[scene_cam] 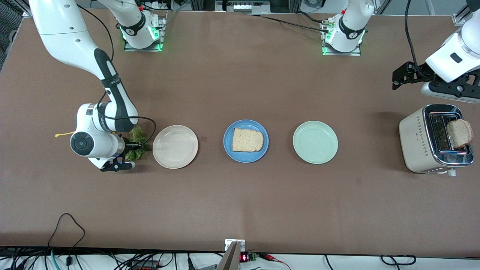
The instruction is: Make sandwich in blue plate with both arms
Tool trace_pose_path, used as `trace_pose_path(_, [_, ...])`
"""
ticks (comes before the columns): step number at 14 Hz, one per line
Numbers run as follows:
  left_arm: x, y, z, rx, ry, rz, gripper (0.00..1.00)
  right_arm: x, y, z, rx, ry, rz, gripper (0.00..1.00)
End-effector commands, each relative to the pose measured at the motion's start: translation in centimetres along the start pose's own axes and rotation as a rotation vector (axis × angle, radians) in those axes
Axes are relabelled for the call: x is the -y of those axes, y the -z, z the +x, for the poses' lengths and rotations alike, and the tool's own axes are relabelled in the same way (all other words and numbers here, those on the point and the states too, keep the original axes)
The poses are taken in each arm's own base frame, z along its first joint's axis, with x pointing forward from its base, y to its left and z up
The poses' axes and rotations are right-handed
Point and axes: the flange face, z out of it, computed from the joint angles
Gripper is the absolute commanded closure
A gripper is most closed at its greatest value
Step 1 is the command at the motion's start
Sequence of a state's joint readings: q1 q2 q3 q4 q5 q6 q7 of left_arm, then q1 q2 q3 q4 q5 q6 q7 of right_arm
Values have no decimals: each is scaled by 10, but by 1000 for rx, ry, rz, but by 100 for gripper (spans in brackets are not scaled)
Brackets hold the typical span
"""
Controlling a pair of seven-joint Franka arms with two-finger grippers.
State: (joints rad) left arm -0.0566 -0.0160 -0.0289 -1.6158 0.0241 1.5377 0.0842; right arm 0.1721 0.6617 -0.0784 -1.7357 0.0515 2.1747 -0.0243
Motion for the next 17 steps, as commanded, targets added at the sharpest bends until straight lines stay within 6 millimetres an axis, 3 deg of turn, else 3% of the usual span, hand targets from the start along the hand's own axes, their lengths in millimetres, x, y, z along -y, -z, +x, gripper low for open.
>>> trace_pose_path(1, [2,6,2,0,-14,-5,0,3,-1,1,-11,1,-4,38])
trace_pose_path(3, [2,6,1,2,-14,-5,0,2,-2,1,-9,-2,-2,49])
trace_pose_path(9, [1,5,2,2,-17,-5,0,3,-3,1,-8,2,-4,65])
trace_pose_path(13, [4,1,4,9,-11,-8,0,5,-3,0,-2,5,-4,82])
trace_pose_path(17, [5,0,5,9,-1,-13,0,3,15,1,-25,6,0,94])
